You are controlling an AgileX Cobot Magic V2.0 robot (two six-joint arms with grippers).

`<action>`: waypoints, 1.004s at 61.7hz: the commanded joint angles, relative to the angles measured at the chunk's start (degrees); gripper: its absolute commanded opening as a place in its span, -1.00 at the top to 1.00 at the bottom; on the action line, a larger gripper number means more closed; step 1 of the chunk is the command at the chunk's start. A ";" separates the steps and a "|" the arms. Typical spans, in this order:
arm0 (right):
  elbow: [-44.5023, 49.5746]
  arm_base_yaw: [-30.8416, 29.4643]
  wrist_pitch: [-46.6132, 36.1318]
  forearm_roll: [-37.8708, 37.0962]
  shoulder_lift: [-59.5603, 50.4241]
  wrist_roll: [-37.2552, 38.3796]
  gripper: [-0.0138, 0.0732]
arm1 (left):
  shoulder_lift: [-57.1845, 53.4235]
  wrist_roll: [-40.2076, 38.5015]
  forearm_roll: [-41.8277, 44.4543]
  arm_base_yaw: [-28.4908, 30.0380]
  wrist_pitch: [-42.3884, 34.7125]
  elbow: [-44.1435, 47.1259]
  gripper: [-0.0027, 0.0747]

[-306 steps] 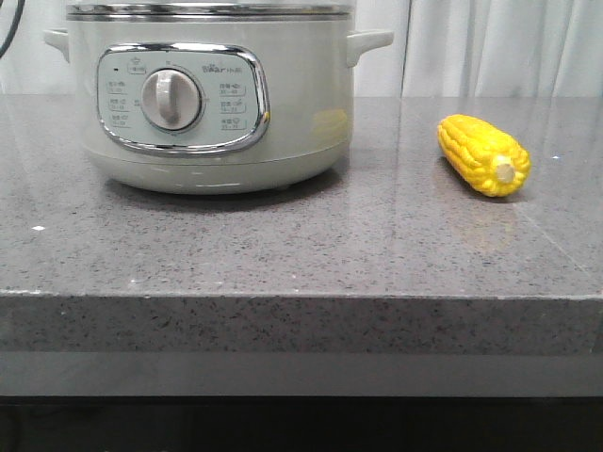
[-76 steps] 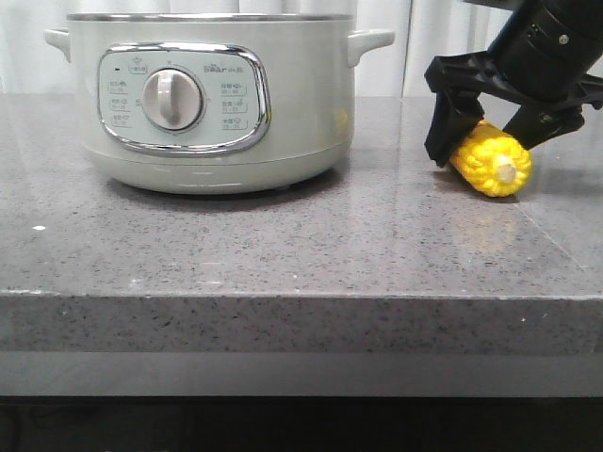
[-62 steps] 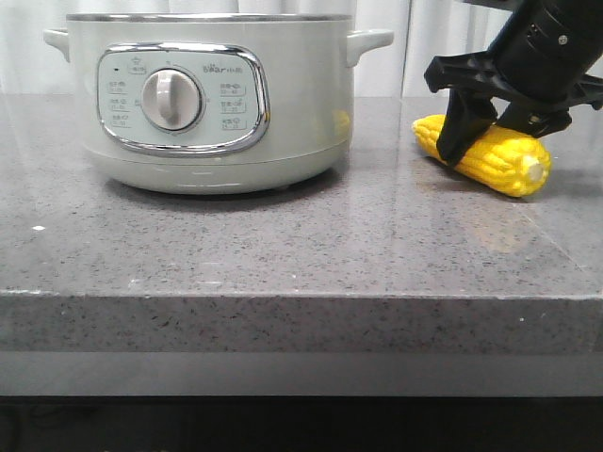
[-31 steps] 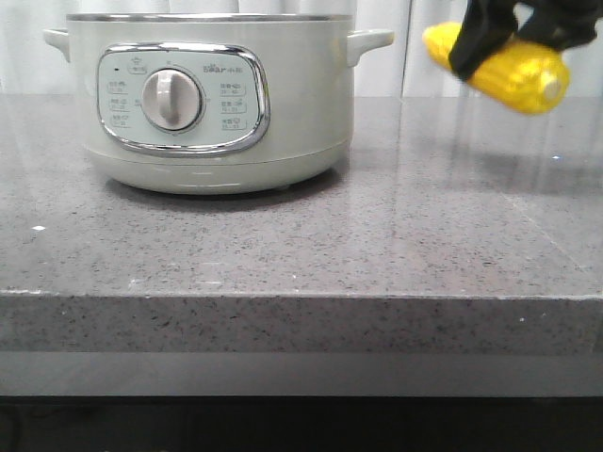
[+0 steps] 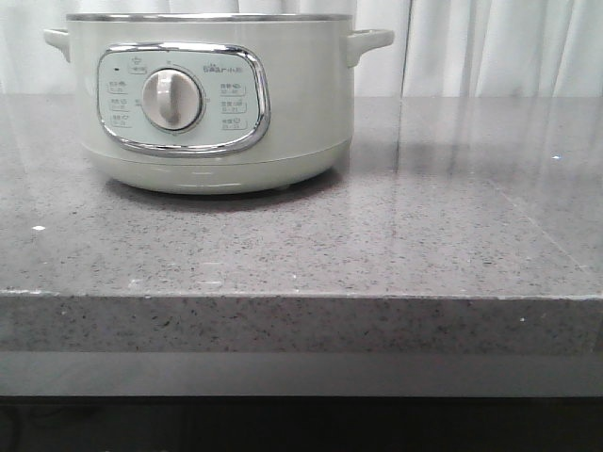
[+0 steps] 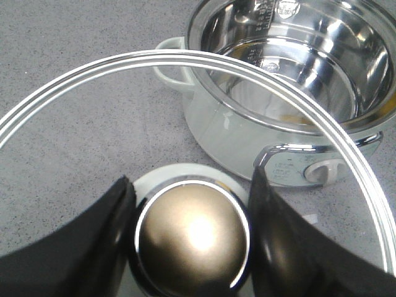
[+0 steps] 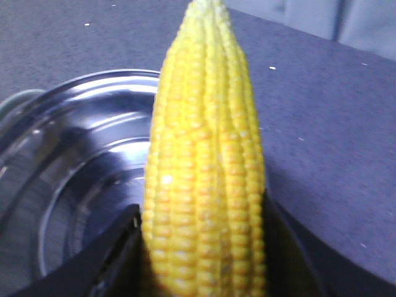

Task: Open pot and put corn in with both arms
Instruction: 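Lift the corn cob with the right gripper toward the open cooker, then lower the corn into the cooker and open the right gripper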

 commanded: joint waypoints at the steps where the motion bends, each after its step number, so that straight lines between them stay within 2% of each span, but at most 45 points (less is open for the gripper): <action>1: -7.60 2.37 -0.68 0.67 1.98 -0.85 0.24 | -1.08 -0.42 0.23 -0.04 -7.12 -2.07 0.72; 11: -14.59 4.90 1.48 0.67 8.93 -0.85 0.24 | -1.08 -0.42 0.23 -0.04 -7.12 -2.07 0.72; 22: -15.79 6.21 2.44 0.72 13.26 -0.85 0.21 | -1.08 -0.42 0.23 -0.04 -7.12 -2.07 0.72; 50: -15.79 6.21 4.80 0.72 14.64 -0.85 -0.52 | -1.08 -0.42 0.23 -0.04 -7.12 -2.07 0.72; 62: -15.79 6.21 4.91 0.72 14.64 -0.85 -0.61 | -1.08 -0.42 0.23 -0.04 -7.12 -2.07 0.72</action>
